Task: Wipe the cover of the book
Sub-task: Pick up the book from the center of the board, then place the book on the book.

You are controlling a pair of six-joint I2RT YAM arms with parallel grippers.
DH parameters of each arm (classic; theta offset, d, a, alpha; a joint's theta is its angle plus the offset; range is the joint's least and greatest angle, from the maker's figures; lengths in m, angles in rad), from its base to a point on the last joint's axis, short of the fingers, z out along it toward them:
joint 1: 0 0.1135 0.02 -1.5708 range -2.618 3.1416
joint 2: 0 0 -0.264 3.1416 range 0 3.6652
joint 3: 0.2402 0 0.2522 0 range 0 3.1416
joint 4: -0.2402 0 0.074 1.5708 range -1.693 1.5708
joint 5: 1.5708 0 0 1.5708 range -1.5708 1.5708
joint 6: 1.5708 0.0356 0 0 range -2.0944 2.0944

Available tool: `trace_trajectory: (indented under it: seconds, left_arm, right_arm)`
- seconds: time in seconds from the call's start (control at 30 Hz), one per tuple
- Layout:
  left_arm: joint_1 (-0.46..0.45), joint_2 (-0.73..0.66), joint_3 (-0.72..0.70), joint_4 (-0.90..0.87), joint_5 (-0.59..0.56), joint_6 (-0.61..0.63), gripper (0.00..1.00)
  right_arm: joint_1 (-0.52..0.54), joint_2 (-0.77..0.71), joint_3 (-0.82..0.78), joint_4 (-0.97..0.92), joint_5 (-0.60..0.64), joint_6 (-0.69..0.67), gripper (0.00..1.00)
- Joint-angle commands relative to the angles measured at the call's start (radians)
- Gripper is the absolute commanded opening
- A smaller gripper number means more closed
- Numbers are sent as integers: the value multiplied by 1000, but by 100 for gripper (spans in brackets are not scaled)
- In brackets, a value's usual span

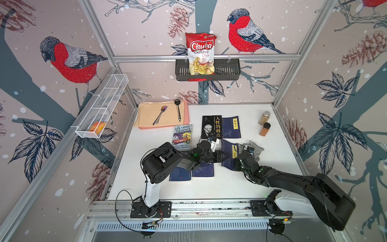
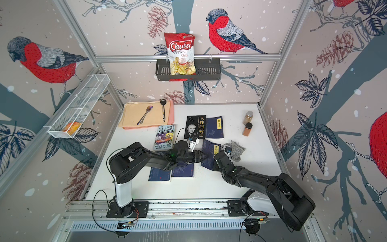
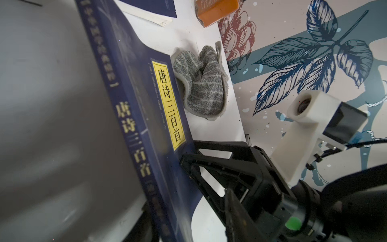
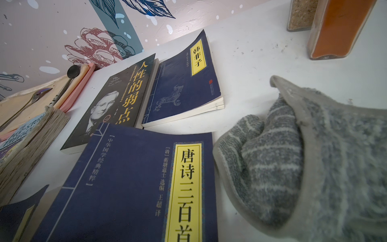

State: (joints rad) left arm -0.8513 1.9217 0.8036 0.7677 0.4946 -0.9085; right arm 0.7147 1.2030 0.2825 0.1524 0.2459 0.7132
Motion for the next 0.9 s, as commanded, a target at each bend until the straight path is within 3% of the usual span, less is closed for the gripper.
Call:
trace_trajectory:
  seconds: [0.0,0.13,0.3,0.53,0.7,0.87]
  left_arm:
    - [-5,-41,18,-105,-66,89,32]
    - [-6,-62,25,-192,-102,134,0]
    - [8,-154,12,-302,-101,178,0]
    - [112,-582,-45,-778,-200,301,0]
    - [307,-848,-149,-959,-184,317,0]
    - [370,-1000,-236,-1045,-243,298,0]
  right_arm:
    - [3,-9,-10,-68,-63,10,40]
    - [5,-55,-20,-65,-52,8,48]
    - [8,-168,-19,-94,-18,-8,50]
    - [9,-285,-12,-105,6,-39,53]
    - [11,-248,4,-51,-19,-64,54]
    - [16,-124,65,-17,-45,-101,54]
